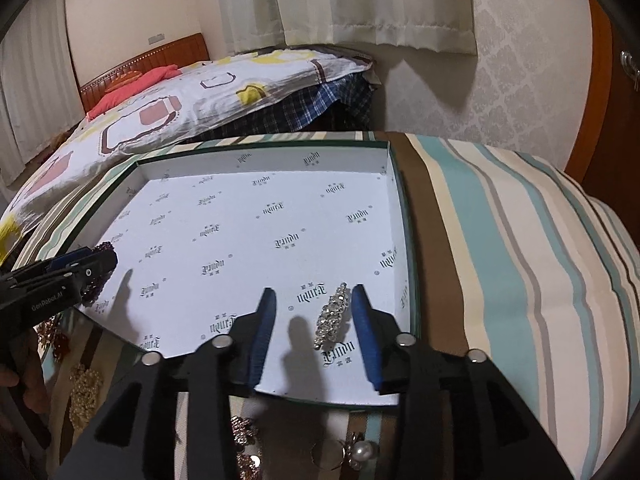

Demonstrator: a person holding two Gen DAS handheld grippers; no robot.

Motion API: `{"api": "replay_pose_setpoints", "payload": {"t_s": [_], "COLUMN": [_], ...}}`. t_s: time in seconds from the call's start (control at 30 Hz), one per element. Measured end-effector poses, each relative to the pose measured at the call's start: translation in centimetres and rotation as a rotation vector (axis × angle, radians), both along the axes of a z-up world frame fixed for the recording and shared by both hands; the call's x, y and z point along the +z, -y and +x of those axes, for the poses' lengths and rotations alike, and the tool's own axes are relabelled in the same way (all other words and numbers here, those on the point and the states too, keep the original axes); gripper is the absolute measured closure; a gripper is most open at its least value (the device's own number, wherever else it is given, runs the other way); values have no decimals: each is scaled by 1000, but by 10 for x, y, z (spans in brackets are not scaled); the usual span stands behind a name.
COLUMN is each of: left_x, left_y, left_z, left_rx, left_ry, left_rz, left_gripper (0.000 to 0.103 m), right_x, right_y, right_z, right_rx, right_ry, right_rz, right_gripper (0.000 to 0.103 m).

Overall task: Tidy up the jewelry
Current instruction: 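Carry the bracelet into the box, open the left tool while the right tool carries the brooch, then open the right tool to drop the brooch in the box, then withdraw both tools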

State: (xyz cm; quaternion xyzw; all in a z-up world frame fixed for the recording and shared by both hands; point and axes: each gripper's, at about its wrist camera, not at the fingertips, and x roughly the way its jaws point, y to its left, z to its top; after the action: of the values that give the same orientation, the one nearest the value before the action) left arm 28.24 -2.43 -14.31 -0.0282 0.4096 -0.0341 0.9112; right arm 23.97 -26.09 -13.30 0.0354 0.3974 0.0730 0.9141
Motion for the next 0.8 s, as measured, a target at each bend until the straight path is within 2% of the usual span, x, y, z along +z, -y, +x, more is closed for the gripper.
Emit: {"api": "replay_pose_setpoints", "payload": {"t_s": [0.2,0.4,0.6,0.8], "left_x": [21,40,44,36], "left_y": [-5,-7,-10,-18], "left_z": [-22,-65,-114,-158], "left_rx": [18,34,47,74], "left_ry": [69,137,170,174], "left_rz": [-4,13,17,6], "left_gripper": [40,37,35,31], "right_x": [19,31,29,18], "right_y": [1,-9,-22,-28], "right_z": [-16,-50,-101,-138], "right_rx": [-11,-11,0,3], "right_ry": [46,90,124,126], "right_rz": [25,20,-6,-7], "right_gripper": [56,50,40,36]}}
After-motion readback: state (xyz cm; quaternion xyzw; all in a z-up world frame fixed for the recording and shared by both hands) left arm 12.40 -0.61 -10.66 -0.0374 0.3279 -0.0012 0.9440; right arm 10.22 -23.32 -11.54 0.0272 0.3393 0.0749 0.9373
